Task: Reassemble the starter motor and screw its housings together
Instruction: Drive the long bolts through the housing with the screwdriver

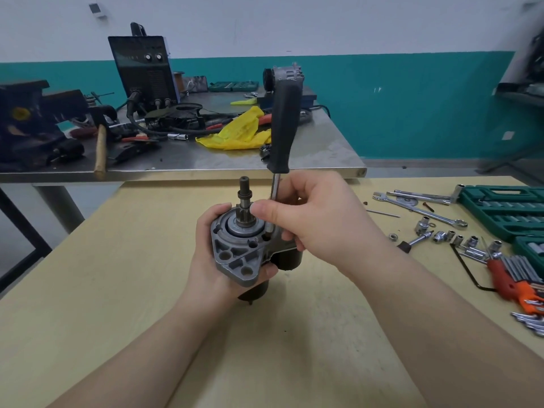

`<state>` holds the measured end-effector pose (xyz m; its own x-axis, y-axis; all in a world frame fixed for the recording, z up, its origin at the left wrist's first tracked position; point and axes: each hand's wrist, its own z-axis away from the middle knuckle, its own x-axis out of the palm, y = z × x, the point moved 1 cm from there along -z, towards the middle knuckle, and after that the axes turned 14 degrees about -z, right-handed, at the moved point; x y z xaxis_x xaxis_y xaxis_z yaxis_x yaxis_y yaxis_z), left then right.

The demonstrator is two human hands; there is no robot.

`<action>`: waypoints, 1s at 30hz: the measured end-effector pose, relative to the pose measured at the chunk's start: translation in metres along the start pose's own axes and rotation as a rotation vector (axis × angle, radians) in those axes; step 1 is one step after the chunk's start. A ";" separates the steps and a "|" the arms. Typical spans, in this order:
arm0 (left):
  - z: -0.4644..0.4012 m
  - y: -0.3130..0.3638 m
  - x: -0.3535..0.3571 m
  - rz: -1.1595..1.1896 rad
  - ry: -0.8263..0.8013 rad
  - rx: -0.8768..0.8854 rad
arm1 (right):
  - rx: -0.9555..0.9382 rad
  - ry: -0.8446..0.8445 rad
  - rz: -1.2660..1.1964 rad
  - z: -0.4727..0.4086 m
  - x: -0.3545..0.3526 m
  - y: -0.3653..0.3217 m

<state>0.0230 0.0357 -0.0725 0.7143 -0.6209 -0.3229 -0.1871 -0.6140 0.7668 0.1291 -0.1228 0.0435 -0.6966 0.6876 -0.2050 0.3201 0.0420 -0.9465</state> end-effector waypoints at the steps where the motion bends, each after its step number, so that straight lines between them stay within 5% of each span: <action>1: 0.000 0.000 0.000 -0.005 -0.004 0.001 | 0.001 -0.011 -0.001 0.000 0.000 0.000; 8: 0.001 0.001 -0.002 -0.009 -0.009 0.024 | 0.038 -0.103 -0.037 -0.001 -0.007 -0.004; 14: -0.001 0.000 -0.002 0.025 0.015 0.003 | -0.016 0.049 0.062 0.001 0.005 0.000; 20: -0.001 -0.001 -0.003 -0.002 0.012 0.031 | 0.013 -0.232 0.036 0.003 -0.008 -0.009; 27: -0.001 -0.003 -0.001 0.024 0.015 0.006 | -0.047 0.026 0.139 0.001 0.005 -0.001; 30: 0.001 -0.003 -0.002 0.029 0.009 0.003 | -0.059 -0.070 0.115 0.002 0.003 -0.004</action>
<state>0.0218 0.0380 -0.0743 0.7149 -0.6337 -0.2955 -0.2097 -0.5975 0.7740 0.1241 -0.1224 0.0464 -0.6955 0.6381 -0.3303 0.4364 0.0099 -0.8997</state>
